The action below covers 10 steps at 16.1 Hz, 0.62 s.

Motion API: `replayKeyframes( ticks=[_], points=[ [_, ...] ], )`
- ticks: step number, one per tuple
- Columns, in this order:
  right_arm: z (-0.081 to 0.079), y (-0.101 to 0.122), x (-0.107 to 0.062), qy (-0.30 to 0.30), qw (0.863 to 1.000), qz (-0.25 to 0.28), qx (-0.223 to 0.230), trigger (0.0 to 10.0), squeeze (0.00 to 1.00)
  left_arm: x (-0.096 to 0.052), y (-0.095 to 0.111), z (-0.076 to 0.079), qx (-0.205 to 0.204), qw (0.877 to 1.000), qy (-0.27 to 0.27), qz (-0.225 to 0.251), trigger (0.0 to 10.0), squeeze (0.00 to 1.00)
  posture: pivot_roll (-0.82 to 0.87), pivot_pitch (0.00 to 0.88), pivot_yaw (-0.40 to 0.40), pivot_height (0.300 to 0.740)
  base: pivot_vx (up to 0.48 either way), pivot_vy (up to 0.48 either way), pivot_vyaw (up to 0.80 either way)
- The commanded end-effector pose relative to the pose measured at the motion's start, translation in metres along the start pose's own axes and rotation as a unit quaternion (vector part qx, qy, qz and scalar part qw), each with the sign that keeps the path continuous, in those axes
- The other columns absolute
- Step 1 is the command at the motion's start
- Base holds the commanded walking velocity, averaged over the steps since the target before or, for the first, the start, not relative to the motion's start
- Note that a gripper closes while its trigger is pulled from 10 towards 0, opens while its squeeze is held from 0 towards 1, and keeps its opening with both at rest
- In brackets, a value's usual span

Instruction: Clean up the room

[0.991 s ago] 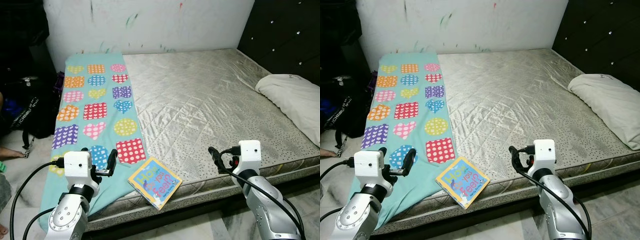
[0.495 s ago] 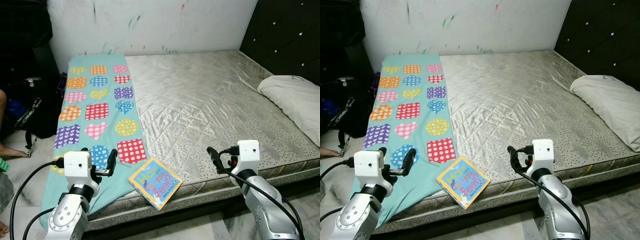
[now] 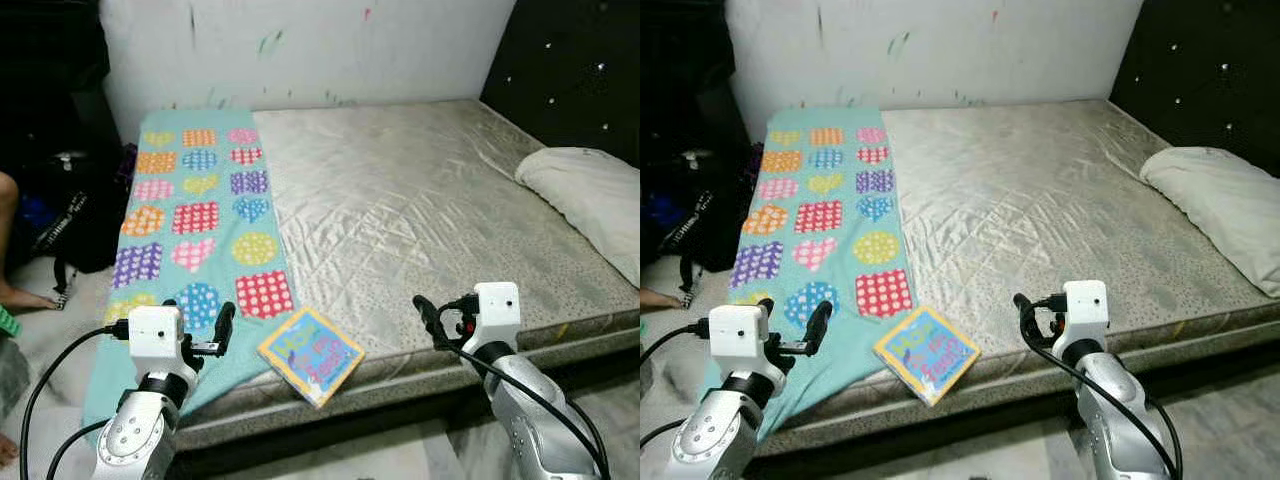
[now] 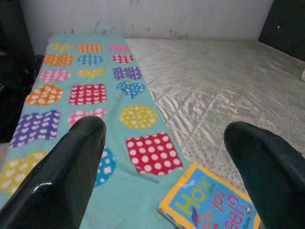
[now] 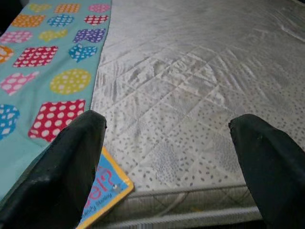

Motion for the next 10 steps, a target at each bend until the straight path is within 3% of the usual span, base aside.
replayKeyframes(
  ticks=[1,3,10],
  points=[
    [-0.0006,0.0004,-0.0008,0.004,1.0,-0.002,0.0,10.0,0.0,-0.001,0.0018,-0.0012,0.004,1.0,0.002,0.0,10.0,0.0,-0.08,0.028,-0.042,0.645,0.0,0.0,0.0],
    [-0.0009,0.0007,-0.0001,0.006,1.0,-0.002,-0.002,10.0,0.0,-0.0003,0.002,-0.0012,0.005,1.0,0.003,0.0,10.0,0.0,-0.08,0.027,-0.043,0.625,0.0,0.0,0.0],
    [-0.0018,0.0034,0.0049,0.014,1.0,0.003,-0.011,10.0,0.0,0.0035,0.0052,-0.0021,0.006,1.0,0.004,0.01,10.0,0.0,-0.08,0.014,-0.043,0.625,0.0,0.0,0.0]
  ],
)
Point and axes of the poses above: a point about 5 cm out from each wrist's last joint towards the gripper, its own x axis pointing out of the wrist towards the gripper, its own y axis along the axis of the wrist's last joint, z = x × y, the point moved 1 cm from there along x, pointing out of the wrist towards the gripper, and after that the axes turned 3 degrees about x, right-handed, at the moved point
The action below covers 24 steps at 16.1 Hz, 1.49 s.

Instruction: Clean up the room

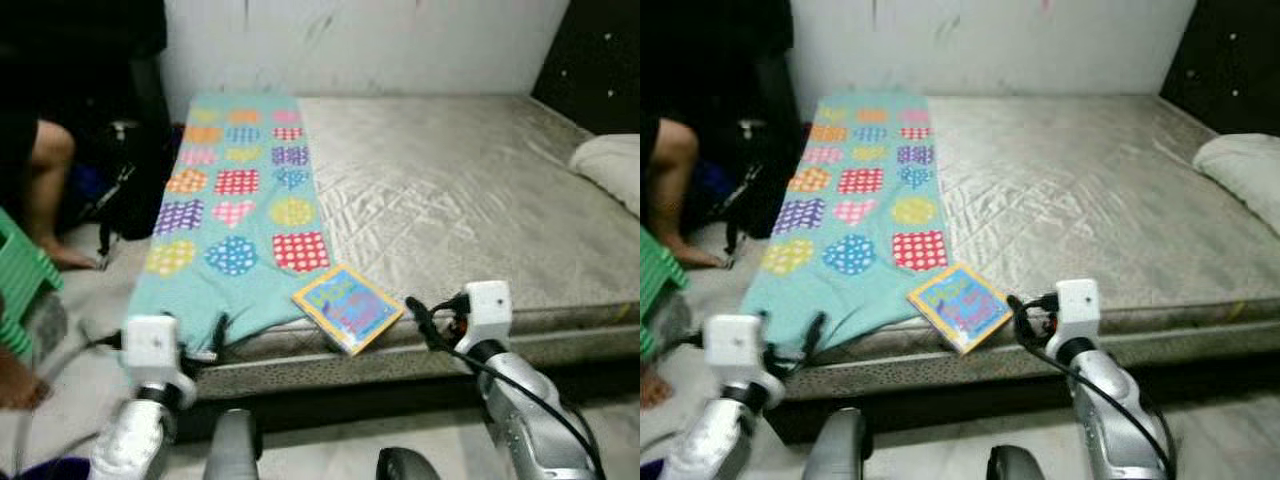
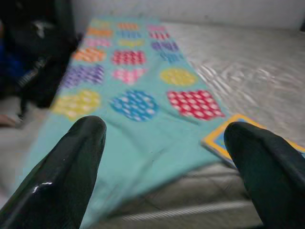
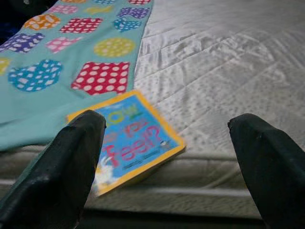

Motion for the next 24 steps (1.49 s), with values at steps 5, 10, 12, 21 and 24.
replayKeyframes(
  ticks=[5,10,12,21,24],
  points=[
    [0.0046,0.0053,0.0005,-0.002,1.0,0.014,-0.01,10.0,0.0,0.0041,0.0123,0.0084,-0.001,0.999,-0.024,0.031,10.0,0.0,-0.08,0.009,-0.041,0.625,0.0,0.0,0.0],
    [0.0002,0.0058,0.0009,0.014,0.999,0.017,-0.027,10.0,0.0,0.0046,0.0136,0.0111,-0.004,0.999,-0.035,0.035,10.0,0.0,-0.08,0.005,-0.043,0.625,0.097,0.0,0.0],
    [-0.0011,0.0057,0.0016,0.02,0.999,0.018,-0.028,10.0,0.0,0.0044,0.0136,0.0123,-0.007,0.999,-0.038,0.037,10.0,0.0,-0.08,0.003,-0.045,0.625,0.263,0.0,0.0],
    [-0.0031,0.0047,0.0007,0.029,0.999,0.021,-0.023,10.0,0.0,0.0043,0.0117,0.012,-0.004,0.999,-0.035,0.03,10.0,0.0,-0.09,0.011,-0.042,0.625,0.212,0.0,0.0],
    [-0.004,0.0047,0.0003,0.033,0.999,0.025,-0.031,10.0,0.0,0.0057,0.0103,0.0104,0.0,0.999,-0.026,0.026,10.0,0.0,-0.08,0.013,-0.042,0.625,0.0,0.0,0.0]
  ],
)
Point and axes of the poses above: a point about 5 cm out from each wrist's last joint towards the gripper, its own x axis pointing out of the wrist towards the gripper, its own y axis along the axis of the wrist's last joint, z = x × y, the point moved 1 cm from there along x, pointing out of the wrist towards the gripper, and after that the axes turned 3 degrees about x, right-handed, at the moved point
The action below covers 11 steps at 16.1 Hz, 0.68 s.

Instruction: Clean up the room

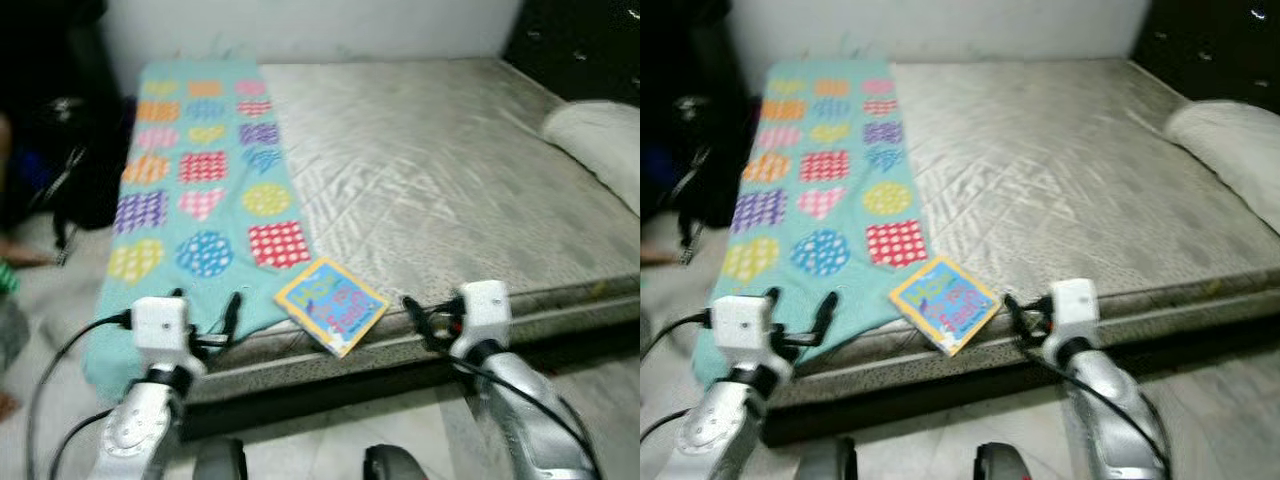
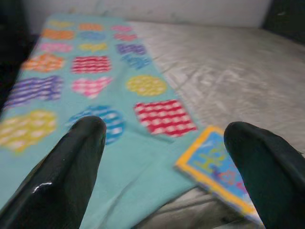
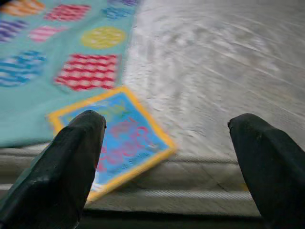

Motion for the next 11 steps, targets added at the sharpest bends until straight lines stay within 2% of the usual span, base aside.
replayKeyframes(
  ticks=[1,6,11],
  points=[
    [0.0025,0.0027,-0.0019,0.002,1.0,0.006,-0.008,10.0,0.0,0.0001,-0.0015,0.0001,0.003,1.0,0.001,-0.006,10.0,0.0,-0.08,0.013,-0.042,0.625,0.0,0.0,0.43],
    [-0.0011,0.0033,-0.001,0.011,1.0,0.008,-0.008,10.0,0.0,0.0002,-0.0007,0.0016,0.0,1.0,-0.008,-0.004,10.0,0.0,-0.08,0.012,-0.04,0.625,0.0,0.0,0.8],
    [0.0022,0.0025,-0.0002,-0.001,1.0,0.006,-0.003,10.0,0.0,0.001,0.0021,0.0058,-0.008,1.0,-0.026,0.005,10.0,0.0,-0.08,0.011,-0.041,0.625,0.048,0.0,0.0]
  ],
)
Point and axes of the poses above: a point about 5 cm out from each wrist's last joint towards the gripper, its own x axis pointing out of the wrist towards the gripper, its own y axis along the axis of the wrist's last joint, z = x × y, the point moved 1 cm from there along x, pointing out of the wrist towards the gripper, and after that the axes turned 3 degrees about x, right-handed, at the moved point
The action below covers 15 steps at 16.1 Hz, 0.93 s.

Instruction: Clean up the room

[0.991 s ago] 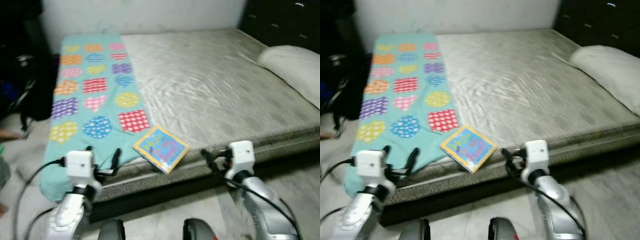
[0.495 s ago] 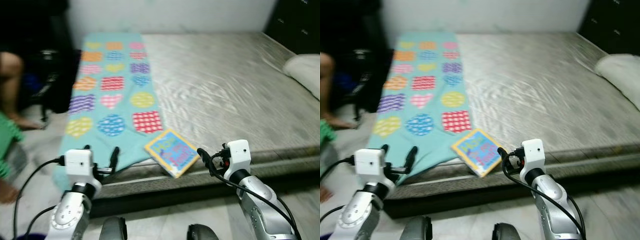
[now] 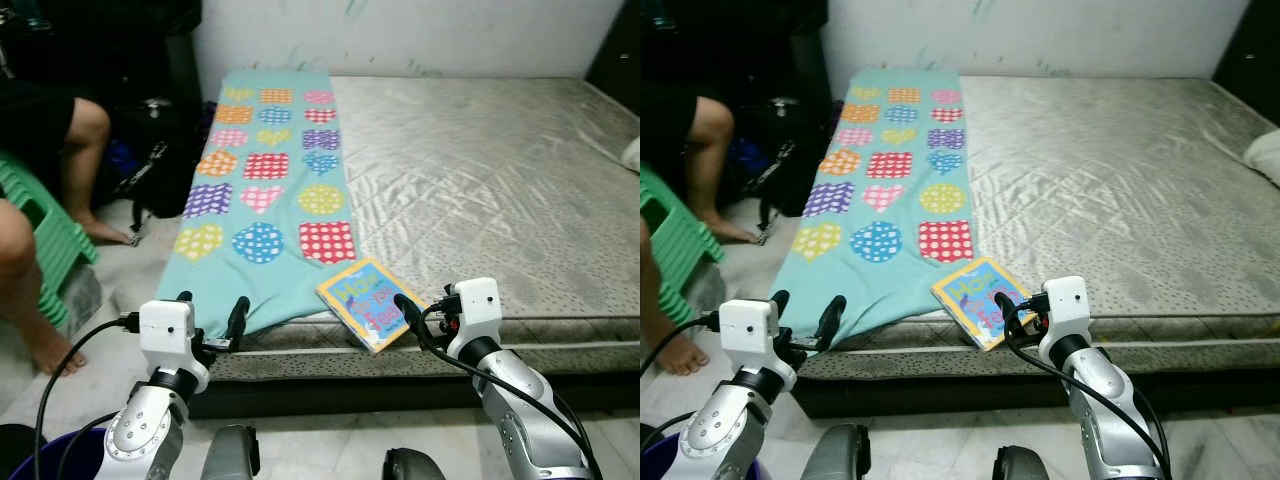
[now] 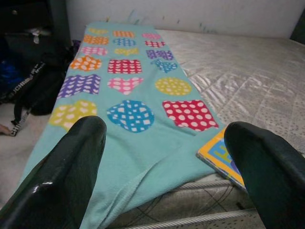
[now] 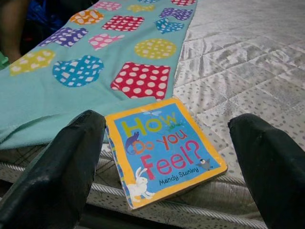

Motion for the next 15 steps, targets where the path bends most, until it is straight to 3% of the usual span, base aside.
replayKeyframes(
  ticks=[1,15],
  points=[
    [0.0027,0.0014,0.0,-0.008,1.0,0.002,-0.001,10.0,0.0,0.0006,0.0027,-0.0013,0.0,1.0,-0.002,0.005,10.0,0.0,-0.08,0.011,-0.04,0.625,0.251,0.0,0.0],
    [0.0119,0.0032,0.0027,-0.044,0.999,0.009,-0.004,10.0,0.0,0.0014,0.0036,0.0003,-0.002,1.0,-0.013,0.01,10.0,0.0,-0.08,0.0,-0.04,0.625,0.425,0.0,0.0]
  ],
)
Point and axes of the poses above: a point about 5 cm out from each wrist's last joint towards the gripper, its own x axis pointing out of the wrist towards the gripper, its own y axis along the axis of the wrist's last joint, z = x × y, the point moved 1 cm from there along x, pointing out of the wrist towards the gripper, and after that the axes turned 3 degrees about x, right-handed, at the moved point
